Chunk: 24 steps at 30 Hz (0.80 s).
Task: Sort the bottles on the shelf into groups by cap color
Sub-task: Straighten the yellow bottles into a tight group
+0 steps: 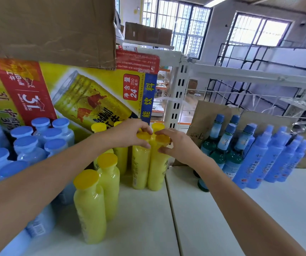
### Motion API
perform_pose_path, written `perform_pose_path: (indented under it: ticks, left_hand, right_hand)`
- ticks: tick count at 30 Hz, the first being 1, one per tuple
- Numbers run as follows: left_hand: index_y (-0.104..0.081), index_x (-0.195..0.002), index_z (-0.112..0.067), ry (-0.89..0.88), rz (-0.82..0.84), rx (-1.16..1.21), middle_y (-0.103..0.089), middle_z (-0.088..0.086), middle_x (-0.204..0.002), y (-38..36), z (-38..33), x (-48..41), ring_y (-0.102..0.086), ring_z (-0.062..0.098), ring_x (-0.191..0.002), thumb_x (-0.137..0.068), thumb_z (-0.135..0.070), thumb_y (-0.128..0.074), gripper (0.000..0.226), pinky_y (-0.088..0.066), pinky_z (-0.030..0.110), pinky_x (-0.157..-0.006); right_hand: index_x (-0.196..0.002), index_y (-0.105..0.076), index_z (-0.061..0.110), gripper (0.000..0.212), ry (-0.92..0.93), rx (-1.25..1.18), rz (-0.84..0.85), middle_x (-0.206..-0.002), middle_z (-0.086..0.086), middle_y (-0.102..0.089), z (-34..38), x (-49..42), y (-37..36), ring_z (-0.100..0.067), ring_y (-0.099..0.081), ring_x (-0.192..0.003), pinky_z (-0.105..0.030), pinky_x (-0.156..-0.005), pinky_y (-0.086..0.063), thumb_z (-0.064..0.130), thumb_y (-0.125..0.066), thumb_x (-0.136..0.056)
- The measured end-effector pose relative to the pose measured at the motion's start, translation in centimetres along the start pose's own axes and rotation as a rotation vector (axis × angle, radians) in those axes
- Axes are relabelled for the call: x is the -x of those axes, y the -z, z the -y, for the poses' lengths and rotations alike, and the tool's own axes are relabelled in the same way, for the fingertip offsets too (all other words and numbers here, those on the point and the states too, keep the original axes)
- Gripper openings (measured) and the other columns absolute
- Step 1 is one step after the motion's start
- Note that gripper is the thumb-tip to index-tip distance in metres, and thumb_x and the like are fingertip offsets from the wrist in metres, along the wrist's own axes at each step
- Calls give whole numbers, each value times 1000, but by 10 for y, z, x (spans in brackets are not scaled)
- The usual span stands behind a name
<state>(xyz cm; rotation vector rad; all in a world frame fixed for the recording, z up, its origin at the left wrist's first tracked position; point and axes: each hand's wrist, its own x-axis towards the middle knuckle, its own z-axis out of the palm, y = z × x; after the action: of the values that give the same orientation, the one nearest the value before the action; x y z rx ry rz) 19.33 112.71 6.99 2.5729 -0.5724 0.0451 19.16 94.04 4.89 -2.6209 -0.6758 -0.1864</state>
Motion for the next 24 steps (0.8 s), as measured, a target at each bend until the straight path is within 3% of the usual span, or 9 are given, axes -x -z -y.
perform_pose_path:
  ticks: [3,8,11,15,19,24]
  left_hand:
    - [-60,-109,-22,0,-51,-92,-51,-7,-103,-4,-2,-2,-43,5,-86,-77,-31,-72,35,-32,19,-72]
    - [-61,-112,-20,4,39,31,-58,-4,-118,3,-2,-4,-53,12,-105,-76,-12,-73,39,-45,30,-85]
    - [-62,-110,-22,-21,93,67,-58,-9,-116,8,-1,-1,-52,11,-112,-77,-5,-70,38,-46,37,-94]
    - [-62,-111,-22,-23,71,43,-58,-9,-112,7,1,1,-54,11,-106,-76,-16,-73,37,-47,30,-86]
    - [-61,-109,-22,54,-36,-75,-58,-3,-112,4,-4,-1,-54,11,-95,-76,-37,-72,38,-40,23,-73]
    - [-62,-113,-19,62,-35,-123,-58,0,-117,2,-10,-1,-47,8,-91,-81,-28,-69,35,-36,22,-74]
  right_hand:
    - [-126,-52,24,47,-16,16,-13,-123,-2,-55,0,1,2,-19,-55,-100,-32,-85,-46,25,-67,-82]
    - [-120,-54,20,52,-114,44,-86,-115,-4,-61,0,-3,-4,-22,-60,-97,-34,-83,-51,39,-72,-75]
    - [-119,-52,19,54,-133,55,-122,-112,-5,-62,2,-4,-8,-22,-60,-95,-34,-81,-51,42,-71,-75]
    - [-123,-47,21,56,-126,-26,-79,-110,-3,-61,-1,1,-10,-16,-57,-89,-29,-77,-47,38,-72,-76]
    - [-128,-43,17,59,-150,-121,-23,-115,-5,-60,-4,4,-11,-19,-59,-96,-28,-79,-46,35,-70,-79]
    - [-123,-47,15,48,-148,-137,-72,-113,-5,-62,-1,5,-13,-20,-59,-99,-28,-78,-46,31,-67,-82]
